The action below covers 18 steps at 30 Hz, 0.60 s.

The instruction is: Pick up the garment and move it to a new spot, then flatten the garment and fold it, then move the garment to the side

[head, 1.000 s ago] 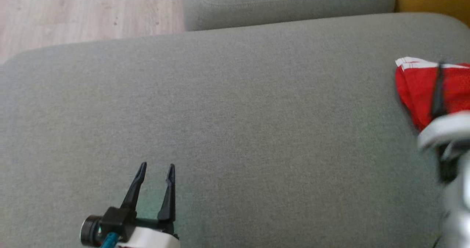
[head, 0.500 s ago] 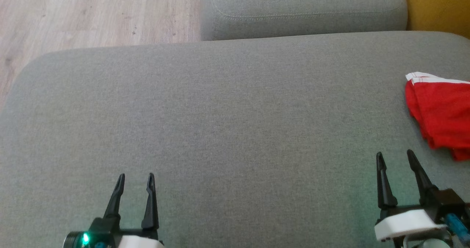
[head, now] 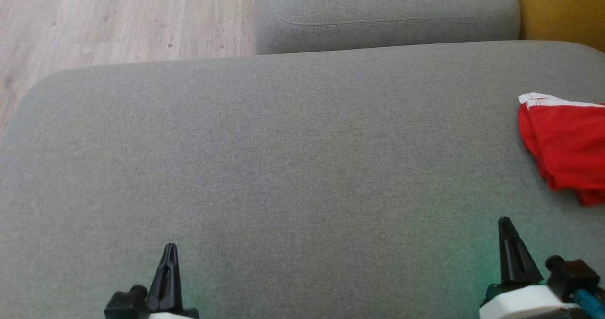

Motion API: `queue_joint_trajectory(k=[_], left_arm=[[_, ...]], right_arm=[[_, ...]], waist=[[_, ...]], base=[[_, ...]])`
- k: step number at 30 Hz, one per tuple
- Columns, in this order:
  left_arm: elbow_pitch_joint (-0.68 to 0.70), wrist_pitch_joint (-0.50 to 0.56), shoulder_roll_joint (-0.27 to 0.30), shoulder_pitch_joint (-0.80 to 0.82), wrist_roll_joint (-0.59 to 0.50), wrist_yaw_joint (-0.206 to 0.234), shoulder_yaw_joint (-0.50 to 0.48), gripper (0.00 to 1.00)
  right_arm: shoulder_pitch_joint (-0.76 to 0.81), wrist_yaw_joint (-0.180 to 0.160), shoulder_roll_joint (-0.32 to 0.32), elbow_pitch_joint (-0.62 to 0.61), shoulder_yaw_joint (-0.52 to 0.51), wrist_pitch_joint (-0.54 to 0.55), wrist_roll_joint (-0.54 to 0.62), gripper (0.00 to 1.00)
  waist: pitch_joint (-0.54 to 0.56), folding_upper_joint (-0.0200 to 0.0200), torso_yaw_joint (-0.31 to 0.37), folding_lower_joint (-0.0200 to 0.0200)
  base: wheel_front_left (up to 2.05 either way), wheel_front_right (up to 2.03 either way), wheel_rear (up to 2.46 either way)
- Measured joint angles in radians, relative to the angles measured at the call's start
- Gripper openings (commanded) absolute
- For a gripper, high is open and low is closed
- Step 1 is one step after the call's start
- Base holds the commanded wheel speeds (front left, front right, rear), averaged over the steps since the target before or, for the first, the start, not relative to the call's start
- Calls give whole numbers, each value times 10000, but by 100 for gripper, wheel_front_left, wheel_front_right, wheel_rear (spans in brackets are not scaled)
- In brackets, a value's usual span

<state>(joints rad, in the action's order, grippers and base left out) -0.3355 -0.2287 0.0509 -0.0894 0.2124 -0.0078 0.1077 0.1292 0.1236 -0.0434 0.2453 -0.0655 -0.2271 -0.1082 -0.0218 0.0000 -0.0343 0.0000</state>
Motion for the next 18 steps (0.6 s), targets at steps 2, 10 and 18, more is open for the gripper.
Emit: queue_joint_trajectory(k=[2,10,18], left_arm=[[2,25,0,0,111,-15,-15,0],[36,263,0,16,1062,-29,-119,0],[105,477,0,64,2013,-163,-199,0]], right_arm=[[0,0,0,0,0,0,-123,0],[-30,-2,0,4,-19,253,-1152,0],[-196,-2,0,17,-38,441,-2169,0]], waist=[[1,0,3,0],[14,0,27,0],[26,0,50,0]], base=[[0,0,0],[0,0,0],[0,0,0]])
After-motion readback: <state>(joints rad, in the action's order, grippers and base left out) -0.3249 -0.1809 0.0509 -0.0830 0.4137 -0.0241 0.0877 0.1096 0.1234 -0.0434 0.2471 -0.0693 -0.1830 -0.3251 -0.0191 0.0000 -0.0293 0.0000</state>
